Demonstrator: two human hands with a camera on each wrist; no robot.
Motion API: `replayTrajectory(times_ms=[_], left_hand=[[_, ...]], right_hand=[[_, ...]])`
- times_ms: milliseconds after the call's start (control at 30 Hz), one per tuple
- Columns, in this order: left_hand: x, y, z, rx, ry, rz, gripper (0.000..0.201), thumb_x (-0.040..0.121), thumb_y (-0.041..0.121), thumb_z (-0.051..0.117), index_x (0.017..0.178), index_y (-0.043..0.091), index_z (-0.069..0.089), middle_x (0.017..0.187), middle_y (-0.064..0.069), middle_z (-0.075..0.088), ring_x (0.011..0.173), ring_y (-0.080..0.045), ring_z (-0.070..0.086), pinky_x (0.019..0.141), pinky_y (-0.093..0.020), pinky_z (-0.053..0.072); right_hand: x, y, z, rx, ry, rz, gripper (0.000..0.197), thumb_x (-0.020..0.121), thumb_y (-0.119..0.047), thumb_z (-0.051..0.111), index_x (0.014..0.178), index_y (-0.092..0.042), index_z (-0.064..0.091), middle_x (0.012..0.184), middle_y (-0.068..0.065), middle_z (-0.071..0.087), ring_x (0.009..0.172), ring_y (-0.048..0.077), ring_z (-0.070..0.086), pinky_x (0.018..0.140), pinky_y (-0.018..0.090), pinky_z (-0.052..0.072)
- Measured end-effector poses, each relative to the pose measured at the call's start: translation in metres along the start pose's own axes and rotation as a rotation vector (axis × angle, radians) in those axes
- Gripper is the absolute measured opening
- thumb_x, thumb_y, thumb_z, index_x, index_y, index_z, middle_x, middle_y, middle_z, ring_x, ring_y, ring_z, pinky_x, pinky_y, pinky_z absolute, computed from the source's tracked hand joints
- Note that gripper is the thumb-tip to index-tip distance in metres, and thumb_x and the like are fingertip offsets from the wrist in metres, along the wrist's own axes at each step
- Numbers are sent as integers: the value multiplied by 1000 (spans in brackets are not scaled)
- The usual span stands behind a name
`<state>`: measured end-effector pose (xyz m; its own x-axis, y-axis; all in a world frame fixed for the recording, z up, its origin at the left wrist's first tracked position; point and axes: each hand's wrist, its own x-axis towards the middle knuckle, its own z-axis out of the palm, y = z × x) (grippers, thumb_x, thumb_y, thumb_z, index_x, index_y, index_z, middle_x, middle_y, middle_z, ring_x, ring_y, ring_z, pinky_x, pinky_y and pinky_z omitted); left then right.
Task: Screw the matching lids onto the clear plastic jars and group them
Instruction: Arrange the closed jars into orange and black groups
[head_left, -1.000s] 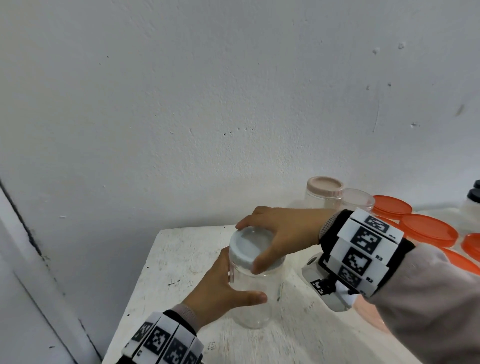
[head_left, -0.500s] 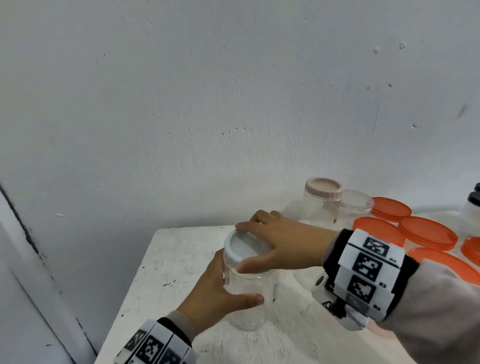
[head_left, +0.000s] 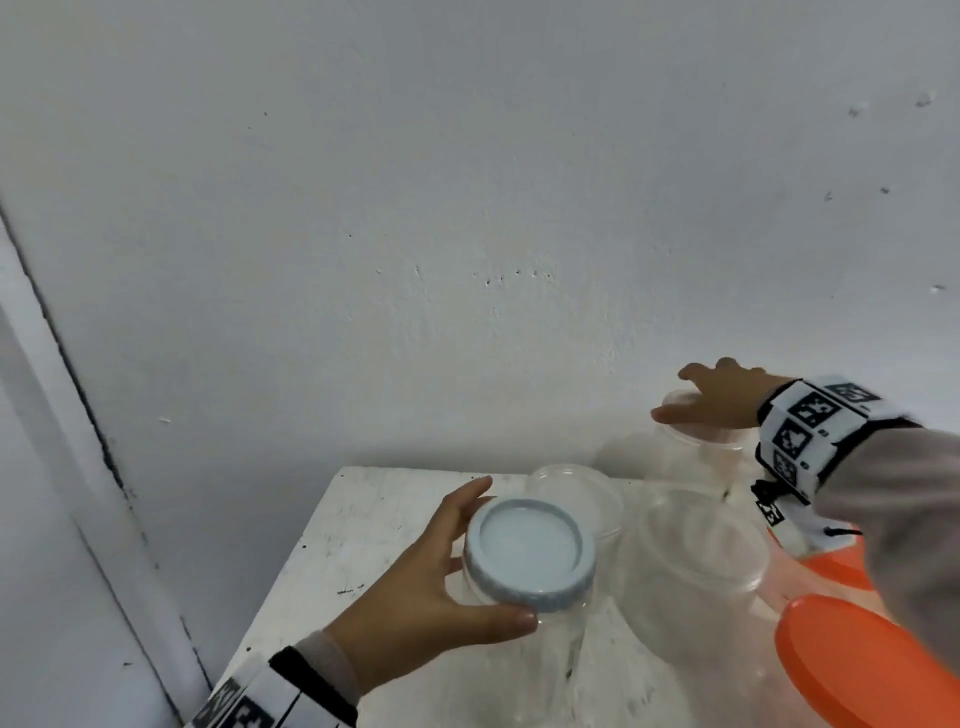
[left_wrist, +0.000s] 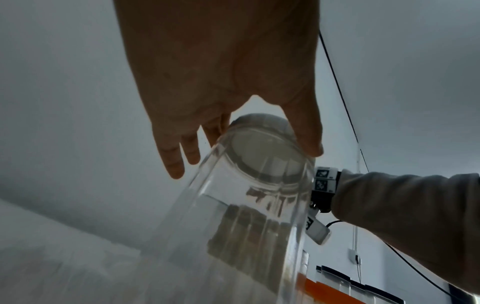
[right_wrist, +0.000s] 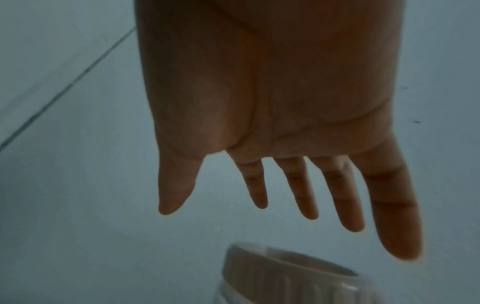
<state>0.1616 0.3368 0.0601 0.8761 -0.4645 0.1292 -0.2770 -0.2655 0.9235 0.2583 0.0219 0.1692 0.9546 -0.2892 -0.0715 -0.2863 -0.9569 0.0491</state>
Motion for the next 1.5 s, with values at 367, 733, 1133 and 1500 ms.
replayTrajectory(times_ms=[367, 733, 1133, 1500], left_hand=[[29, 1, -42, 92, 116, -13, 102, 41, 61, 83, 130, 49, 34, 115, 33, 54, 113, 9, 50, 99, -26, 47], [90, -15, -97, 222, 365, -55, 109, 51, 51, 84, 143, 32, 30, 133, 13, 43, 118, -6, 45, 95, -23, 39], [172, -37, -137, 373, 495, -161, 96, 54, 45, 89, 129, 4, 47, 127, -11, 45, 115, -23, 46, 99, -40, 43], [193, -52, -141, 432, 546, -264, 104, 51, 53, 88, 132, 9, 40, 126, -6, 42, 119, -24, 43, 101, -42, 43]], right_hand=[[26, -6, 5, -287, -134, -52, 58, 97, -57, 24, 142, -22, 35, 147, 0, 36, 133, 27, 37, 103, 37, 30], [56, -22, -4, -194, -147, -9, 84, 75, -56, 67, 144, -31, 25, 135, 5, 42, 118, 26, 50, 85, 32, 45], [67, -116, -21, -120, -129, -395, 91, 72, -48, 73, 147, -33, 24, 137, -4, 35, 114, 18, 46, 83, 29, 49], [68, -182, -14, -78, -148, -561, 90, 76, -30, 75, 149, -31, 22, 146, -8, 30, 133, 17, 36, 107, 39, 38]])
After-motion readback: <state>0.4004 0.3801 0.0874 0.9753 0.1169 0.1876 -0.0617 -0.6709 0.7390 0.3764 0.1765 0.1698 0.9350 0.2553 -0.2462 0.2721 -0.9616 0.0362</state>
